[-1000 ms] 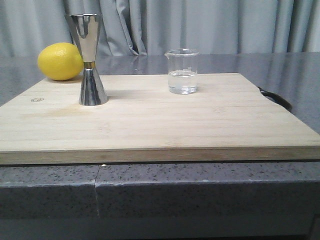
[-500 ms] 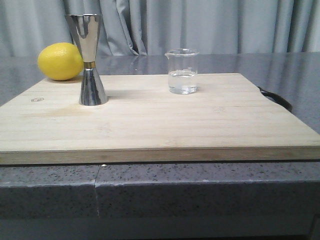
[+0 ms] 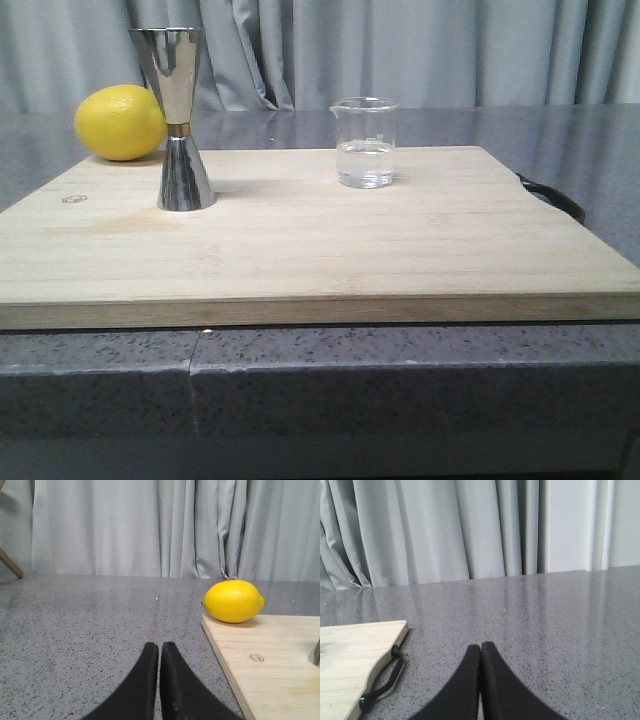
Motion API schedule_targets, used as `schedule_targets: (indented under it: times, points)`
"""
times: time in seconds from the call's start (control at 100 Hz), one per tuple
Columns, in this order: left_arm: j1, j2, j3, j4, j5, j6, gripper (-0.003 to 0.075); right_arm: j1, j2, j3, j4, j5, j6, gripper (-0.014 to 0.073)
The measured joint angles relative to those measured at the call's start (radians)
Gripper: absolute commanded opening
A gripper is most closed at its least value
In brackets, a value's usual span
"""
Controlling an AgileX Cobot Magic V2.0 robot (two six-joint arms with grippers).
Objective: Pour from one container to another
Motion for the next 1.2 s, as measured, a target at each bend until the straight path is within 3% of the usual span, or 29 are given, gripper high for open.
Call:
schedule_targets:
  times: [0.13,0.29,0.61,0.85,1.2]
  points:
    - [0.000,0.000,-0.031,-0.013,0.003,0.000,-0.0019,0.000,0.000,-0.021,0.000,0.041,0.000,-0.0053]
    - [0.000,0.002,-0.157,-0.017,0.063,0.000,-0.0019,0.000,0.018,-0.165,0.000,0.158,0.000,-0.0053]
    - [0.000,0.225,-0.428,0.025,0.218,0.000,-0.0019,0.000,0.294,-0.503,0.000,0.452,-0.028,-0.0053]
    - [0.000,0.354,-0.482,0.027,0.212,0.000,-0.0019,0.000,0.405,-0.578,0.000,0.471,-0.035,-0.0053]
    - [0.000,0.369,-0.482,0.027,0.212,0.000,-0.0019,0.000,0.407,-0.579,0.000,0.471,-0.037,-0.0053]
